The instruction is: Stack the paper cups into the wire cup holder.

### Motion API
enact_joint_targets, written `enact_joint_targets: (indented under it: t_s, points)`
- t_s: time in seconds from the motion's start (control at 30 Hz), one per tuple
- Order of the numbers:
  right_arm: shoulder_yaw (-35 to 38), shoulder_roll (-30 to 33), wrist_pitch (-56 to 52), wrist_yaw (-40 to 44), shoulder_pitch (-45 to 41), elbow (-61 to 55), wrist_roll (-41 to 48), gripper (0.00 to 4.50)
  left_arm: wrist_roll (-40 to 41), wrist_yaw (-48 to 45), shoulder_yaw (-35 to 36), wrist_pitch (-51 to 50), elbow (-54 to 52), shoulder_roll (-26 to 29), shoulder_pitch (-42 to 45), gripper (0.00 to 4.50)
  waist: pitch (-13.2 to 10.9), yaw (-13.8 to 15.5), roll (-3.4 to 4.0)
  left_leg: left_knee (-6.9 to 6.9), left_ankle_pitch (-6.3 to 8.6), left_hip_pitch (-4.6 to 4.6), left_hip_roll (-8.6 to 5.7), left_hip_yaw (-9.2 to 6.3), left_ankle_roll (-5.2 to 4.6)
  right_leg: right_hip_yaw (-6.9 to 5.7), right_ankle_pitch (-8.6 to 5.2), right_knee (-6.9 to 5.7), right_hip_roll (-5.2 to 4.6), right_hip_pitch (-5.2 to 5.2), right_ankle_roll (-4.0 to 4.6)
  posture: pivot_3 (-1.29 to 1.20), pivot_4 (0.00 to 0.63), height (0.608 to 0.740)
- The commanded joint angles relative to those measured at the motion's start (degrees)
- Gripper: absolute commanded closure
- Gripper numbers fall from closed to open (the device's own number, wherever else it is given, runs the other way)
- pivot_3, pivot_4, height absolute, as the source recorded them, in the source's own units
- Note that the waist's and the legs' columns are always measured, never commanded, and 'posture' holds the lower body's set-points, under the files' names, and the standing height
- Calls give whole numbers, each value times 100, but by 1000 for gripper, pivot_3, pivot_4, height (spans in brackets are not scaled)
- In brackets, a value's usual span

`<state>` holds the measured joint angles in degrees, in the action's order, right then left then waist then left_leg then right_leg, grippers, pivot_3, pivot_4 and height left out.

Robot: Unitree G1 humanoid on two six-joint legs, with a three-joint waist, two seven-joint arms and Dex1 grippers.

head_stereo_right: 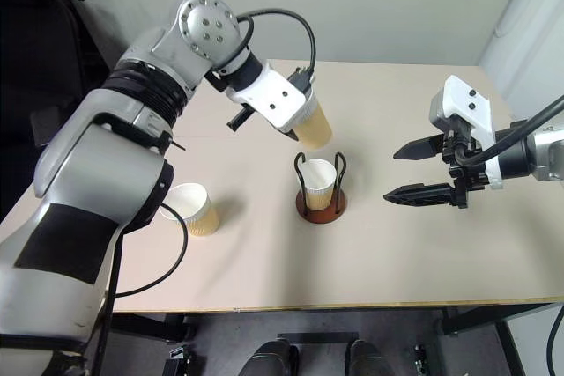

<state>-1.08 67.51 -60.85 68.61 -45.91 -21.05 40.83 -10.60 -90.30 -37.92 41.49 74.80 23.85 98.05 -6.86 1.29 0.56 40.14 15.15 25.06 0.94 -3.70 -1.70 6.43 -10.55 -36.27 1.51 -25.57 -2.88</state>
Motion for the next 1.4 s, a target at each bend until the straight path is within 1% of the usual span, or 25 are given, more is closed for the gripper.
enact_joint_targets:
  t_s: [0.03, 0.1, 0.23, 0.37, 0.53, 0.57, 0.63, 0.67, 0.9, 1.07, 1.17, 1.27, 1.3, 1.37, 1.4]
  points:
    - [219, 63, -29, -40, -96, -148, 109, 368, 546, -220, -356, 30, -373, 104, 21, 4454, -1, 15, 0, 2, -1, 4, 1, -12, -1, 5, 3, -3, -16, -2, -4, 0, 150, 740]
    - [215, 63, -42, -52, -111, -160, 125, 368, 820, -220, -622, -8, -546, 177, -23, 4454, 0, 16, -1, 2, -5, 5, -21, -2, -6, -4, 4, -3, -12, -3, -11, 0, 150, 740]
    - [216, 56, -70, -91, -130, -184, 161, 368, 1294, -220, -1062, -138, -833, 307, -50, 4454, 0, 17, 5, 2, -9, 10, -31, -12, -14, 1, 3, -2, -44, -2, -26, 0, 150, 740]
    - [223, 55, -94, -122, -140, -201, 179, 368, 1706, -220, -1469, -242, -1089, 429, -48, 4454, 0, 22, 5, 2, -13, 13, -61, -12, -21, -6, -3, -4, -53, -2, -39, 0, 150, 740]
    - [241, 76, -104, -159, -124, -217, 205, 368, 2177, -220, -1981, -328, -1405, 604, -26, 4454, 0, 25, 8, 3, -14, 20, -83, -32, -26, 3, -8, -3, -83, 0, -62, 0, 150, 740]
    - [246, 79, -102, -166, -117, -222, 209, 368, 2252, -220, -2084, -332, -1461, 634, -25, 4454, 2, 28, 11, 1, -15, 19, -97, -22, -28, -14, -9, -1, -73, 0, -65, 0, 150, 740]
    - [255, 80, -104, -186, -108, -233, 223, 368, 2379, -220, -2247, -335, -1535, 678, -13, 4454, 1, 33, 12, 5, -15, 24, -91, -38, -28, 3, -7, 4, -95, 2, -71, 0, 150, 740]
    - [259, 80, -107, -195, -105, -239, 229, 368, 2437, -220, -2308, -341, -1561, 692, -1, 4454, 1, 34, 13, 3, -15, 25, -100, -38, -30, 1, -8, 4, -88, 2, -73, 0, 150, 740]
    - [315, 80, -137, -279, -51, -290, 297, 368, 2525, -220, -2542, -194, -1553, 668, 10, 4454, 1, 46, 17, 6, -16, 35, -101, -43, -33, -4, -3, 21, -98, 3, -82, 0, 150, 740]
    - [350, 84, -164, -342, -22, -320, 348, 368, 2128, -220, -2238, 248, -1251, 490, -61, 4454, 1, 48, 17, 7, -17, 40, -107, -40, -35, -10, -2, 27, -93, 4, -85, 0, 150, 740]
    - [374, 99, -176, -359, 7, -335, 368, 368, 1863, -220, -2078, 394, -1082, 400, -76, 3881, 2, 50, 17, 7, -17, 40, -106, -42, -36, -6, 0, 29, -99, 5, -89, 0, 150, 740]
    - [405, 115, -195, -374, 42, -360, 387, 368, 1650, -220, -1835, 499, -946, 306, -80, 2792, 3, 45, 18, 7, -18, 38, -111, -35, -38, -9, 0, 30, -92, 8, -91, 0, 150, 740]
    - [416, 115, -204, -380, 52, -366, 391, 368, 1556, -220, -1761, 550, -900, 282, -74, 2471, 2, 42, 18, 9, -17, 39, -104, -44, -38, -1, 0, 30, -103, 8, -92, 0, 150, 740]
    - [433, 113, -213, -387, 68, -377, 394, 368, 1393, -220, -1643, 635, -830, 251, -72, 1794, 2, 48, 19, 8, -18, 37, -111, -38, -39, -10, 0, 29, -94, 9, -91, 0, 150, 740]
    - [450, 111, -217, -397, 90, -382, 394, 368, 1306, -220, -1543, 666, -777, 236, -57, 1393, 2, 45, 19, 11, -19, 41, -106, -47, -40, -3, 1, 29, -103, 8, -93, 0, 150, 740]
